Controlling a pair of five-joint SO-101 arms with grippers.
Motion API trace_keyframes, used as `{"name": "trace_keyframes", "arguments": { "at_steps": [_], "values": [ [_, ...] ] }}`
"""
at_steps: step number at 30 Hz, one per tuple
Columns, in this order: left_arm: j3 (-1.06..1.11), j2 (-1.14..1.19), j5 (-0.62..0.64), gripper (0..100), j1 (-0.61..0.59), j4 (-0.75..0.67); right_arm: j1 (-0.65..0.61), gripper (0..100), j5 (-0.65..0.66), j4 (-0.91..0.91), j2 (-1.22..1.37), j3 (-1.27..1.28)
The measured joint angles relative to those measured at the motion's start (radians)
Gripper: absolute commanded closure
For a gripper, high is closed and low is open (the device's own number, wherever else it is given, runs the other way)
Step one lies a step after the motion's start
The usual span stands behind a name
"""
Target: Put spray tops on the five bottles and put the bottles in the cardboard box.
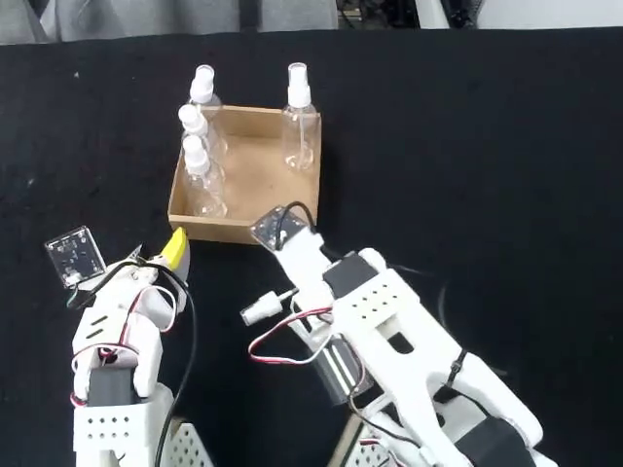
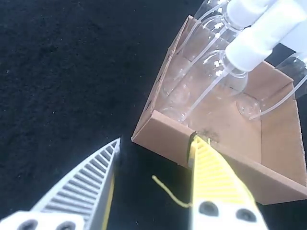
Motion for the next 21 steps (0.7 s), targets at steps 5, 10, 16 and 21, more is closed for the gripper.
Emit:
{"name": "trace_keyframes", "arguments": {
  "at_steps": [5, 10, 16, 21],
  "values": [
    [0.000, 0.000, 0.000, 79, 0.000, 0.000, 0.000, 97.0, 0.112, 0.000, 0.000, 0.000],
    [0.000, 0.000, 0.000, 79, 0.000, 0.000, 0.000, 97.0, 0.206, 0.000, 0.000, 0.000],
    [0.000, 0.000, 0.000, 79, 0.000, 0.000, 0.000, 96.6, 0.296, -0.003, 0.000, 0.000],
    [0.000, 0.000, 0.000, 79, 0.000, 0.000, 0.000, 83.7, 0.307, -0.003, 0.000, 0.000]
  ]
}}
